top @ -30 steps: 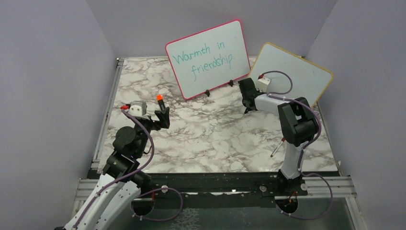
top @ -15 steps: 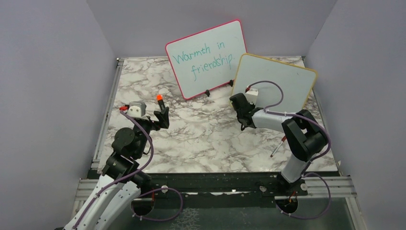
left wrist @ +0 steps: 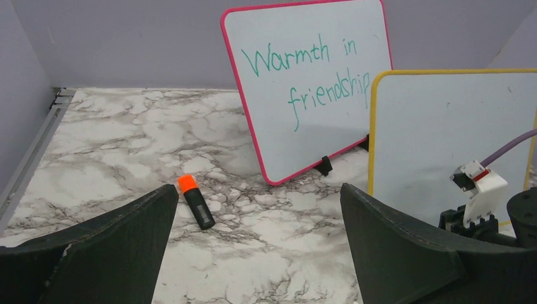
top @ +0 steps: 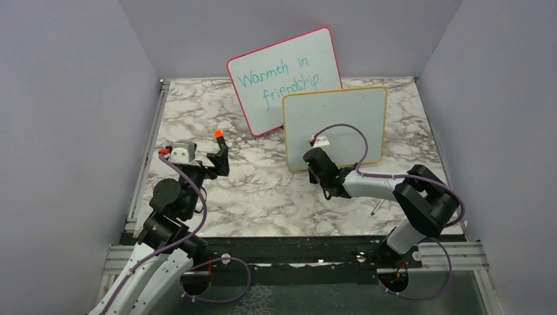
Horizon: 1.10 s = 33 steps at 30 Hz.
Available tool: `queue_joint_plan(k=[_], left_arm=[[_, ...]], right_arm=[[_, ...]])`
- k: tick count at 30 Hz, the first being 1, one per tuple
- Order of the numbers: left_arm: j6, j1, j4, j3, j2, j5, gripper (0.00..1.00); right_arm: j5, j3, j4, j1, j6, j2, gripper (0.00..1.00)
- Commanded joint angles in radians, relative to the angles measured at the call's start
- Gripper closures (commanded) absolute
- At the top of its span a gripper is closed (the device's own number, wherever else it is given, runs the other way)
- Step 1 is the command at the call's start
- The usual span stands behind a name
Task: Write a sentence on the whiteboard
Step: Move the whiteboard to the center of the board.
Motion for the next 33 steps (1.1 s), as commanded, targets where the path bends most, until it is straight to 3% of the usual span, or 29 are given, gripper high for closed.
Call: queue_joint_plan(k=[1,30,33], left_arm=[[0.011,-0.003,0.0,0.005,-0.018,-0.039,0.01],[0.013,0.0,-0.023,0.011,-0.035,-0.042,0.01],[0.013,0.0,-0.024,0.01,-0.037,-0.042,0.01]], right_arm=[[-0.17,-0.024,0.011,0.079,-0.025,-0.024,0.99],[-0.028,-0.124,-0.155,0.282,0.169,-0.165,0.99],[-0.012,-0.106,-0.179,0.286,0.178,-0.178,0.91]])
